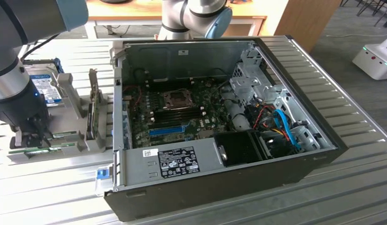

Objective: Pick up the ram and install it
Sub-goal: 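Pick up the ram and move it above insertion slot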

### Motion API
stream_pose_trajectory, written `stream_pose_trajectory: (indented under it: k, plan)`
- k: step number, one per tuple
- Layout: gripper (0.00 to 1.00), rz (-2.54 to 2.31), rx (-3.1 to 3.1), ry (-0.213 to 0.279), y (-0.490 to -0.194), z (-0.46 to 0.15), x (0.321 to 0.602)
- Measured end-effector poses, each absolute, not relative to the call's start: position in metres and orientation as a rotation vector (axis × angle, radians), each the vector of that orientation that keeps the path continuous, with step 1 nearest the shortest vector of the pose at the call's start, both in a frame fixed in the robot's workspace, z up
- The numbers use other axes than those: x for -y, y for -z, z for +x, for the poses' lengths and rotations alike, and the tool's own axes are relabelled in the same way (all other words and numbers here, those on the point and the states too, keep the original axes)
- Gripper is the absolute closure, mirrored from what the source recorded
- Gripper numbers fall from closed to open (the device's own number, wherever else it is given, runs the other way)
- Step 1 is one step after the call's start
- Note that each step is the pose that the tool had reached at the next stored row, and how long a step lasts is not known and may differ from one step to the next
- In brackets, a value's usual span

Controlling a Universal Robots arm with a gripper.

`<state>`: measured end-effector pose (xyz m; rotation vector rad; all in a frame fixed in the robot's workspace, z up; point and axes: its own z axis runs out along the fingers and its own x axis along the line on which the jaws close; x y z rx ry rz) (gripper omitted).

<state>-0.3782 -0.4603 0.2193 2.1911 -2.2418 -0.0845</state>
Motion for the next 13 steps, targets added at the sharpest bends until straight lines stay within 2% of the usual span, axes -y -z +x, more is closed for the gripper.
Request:
stream_pose_trajectory:
  k: [13]
  plan:
    - [0.70, 2.191, 2.242, 0.085, -0.2191, -0.3781, 0.4659]
